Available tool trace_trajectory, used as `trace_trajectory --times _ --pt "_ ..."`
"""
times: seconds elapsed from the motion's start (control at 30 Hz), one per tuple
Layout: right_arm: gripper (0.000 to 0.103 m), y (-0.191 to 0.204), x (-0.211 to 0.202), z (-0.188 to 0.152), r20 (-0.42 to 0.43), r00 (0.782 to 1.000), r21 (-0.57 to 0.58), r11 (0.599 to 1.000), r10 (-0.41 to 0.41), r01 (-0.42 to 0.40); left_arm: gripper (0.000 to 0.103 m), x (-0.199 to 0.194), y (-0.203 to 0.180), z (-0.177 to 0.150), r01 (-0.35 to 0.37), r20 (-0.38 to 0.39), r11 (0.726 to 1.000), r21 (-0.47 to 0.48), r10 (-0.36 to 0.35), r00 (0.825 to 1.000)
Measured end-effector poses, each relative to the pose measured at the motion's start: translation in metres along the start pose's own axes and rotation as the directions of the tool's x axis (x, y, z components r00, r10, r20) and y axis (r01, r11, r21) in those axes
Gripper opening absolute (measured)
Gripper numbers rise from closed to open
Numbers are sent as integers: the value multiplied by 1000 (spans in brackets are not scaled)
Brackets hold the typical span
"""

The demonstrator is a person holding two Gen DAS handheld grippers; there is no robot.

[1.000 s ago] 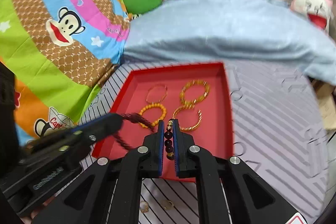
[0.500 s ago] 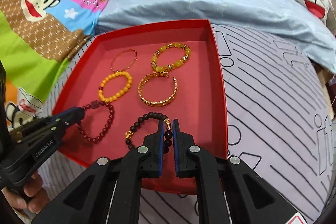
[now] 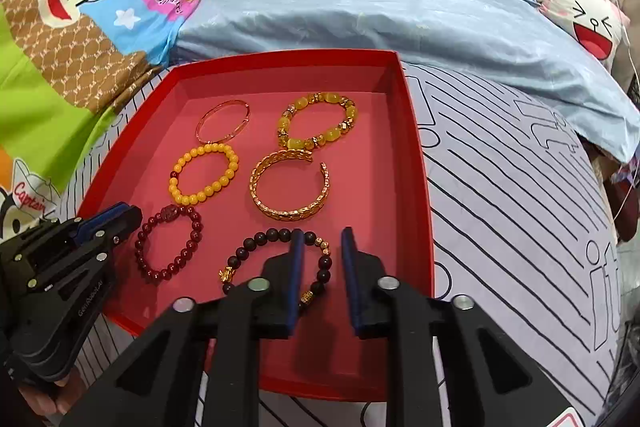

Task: Organize jewelry
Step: 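Carry both bead bracelets into the red tray and open both tools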

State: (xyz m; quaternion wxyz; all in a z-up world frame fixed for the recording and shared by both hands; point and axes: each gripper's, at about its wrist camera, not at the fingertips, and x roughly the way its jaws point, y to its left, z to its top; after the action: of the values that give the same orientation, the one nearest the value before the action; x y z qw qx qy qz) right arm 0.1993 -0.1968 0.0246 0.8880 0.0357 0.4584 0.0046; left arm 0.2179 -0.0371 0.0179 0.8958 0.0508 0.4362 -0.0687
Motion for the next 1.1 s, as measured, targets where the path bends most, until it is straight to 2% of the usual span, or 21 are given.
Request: trace_trajectory --times 0.13,0.4,0.67,0.9,1.1 --pt "25 -2 -3 0 4 1000 13 1000 7 -7 24 -1 -2 0 5 6 1000 -3 -5 1000" --pt "26 -5 -14 -3 16 1000 27 999 17 -18 24 -10 -5 -2 8 9 1000 -10 -8 1000" --pt "26 -8 -46 -11 57 998 30 999 23 -25 24 -37 0 -8 12 37 1000 -18 -11 999" --pt "26 -12 -84 -30 89 996 32 999 34 -37 25 -67 6 -26 21 46 999 -33 -20 999" --pt "26 -8 -102 -57 77 996 13 999 38 -39 25 -88 7 -53 25 38 999 -26 -24 999"
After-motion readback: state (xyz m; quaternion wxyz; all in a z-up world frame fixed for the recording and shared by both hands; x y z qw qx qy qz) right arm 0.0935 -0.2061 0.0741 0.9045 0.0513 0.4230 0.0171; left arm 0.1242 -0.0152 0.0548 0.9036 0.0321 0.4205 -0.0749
